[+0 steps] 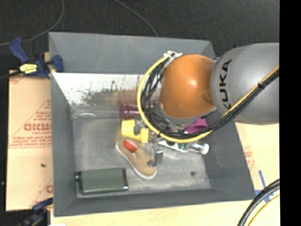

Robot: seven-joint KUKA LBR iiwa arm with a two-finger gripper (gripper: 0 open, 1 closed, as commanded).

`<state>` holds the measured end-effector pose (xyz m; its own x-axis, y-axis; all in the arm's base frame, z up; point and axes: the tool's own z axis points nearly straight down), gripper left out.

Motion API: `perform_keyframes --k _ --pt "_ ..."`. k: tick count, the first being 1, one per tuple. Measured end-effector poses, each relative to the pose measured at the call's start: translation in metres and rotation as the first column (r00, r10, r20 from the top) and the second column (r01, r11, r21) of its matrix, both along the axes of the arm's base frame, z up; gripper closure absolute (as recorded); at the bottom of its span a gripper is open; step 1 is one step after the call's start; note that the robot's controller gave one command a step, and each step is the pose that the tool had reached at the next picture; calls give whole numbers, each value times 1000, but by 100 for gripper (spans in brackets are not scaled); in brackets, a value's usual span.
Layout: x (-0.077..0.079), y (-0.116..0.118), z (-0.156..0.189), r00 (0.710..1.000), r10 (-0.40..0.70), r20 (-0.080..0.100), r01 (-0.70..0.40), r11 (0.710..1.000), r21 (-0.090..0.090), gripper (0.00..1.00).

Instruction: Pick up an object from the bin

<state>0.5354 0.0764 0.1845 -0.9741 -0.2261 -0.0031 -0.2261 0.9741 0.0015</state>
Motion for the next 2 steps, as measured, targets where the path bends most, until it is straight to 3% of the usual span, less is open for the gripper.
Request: perform_keyframes --k 1,2 --pt "-17 -26 -39 997 77 10 -77 997 3 0" --pt "-24 -38 -82 999 -40 7 40 999 5 0"
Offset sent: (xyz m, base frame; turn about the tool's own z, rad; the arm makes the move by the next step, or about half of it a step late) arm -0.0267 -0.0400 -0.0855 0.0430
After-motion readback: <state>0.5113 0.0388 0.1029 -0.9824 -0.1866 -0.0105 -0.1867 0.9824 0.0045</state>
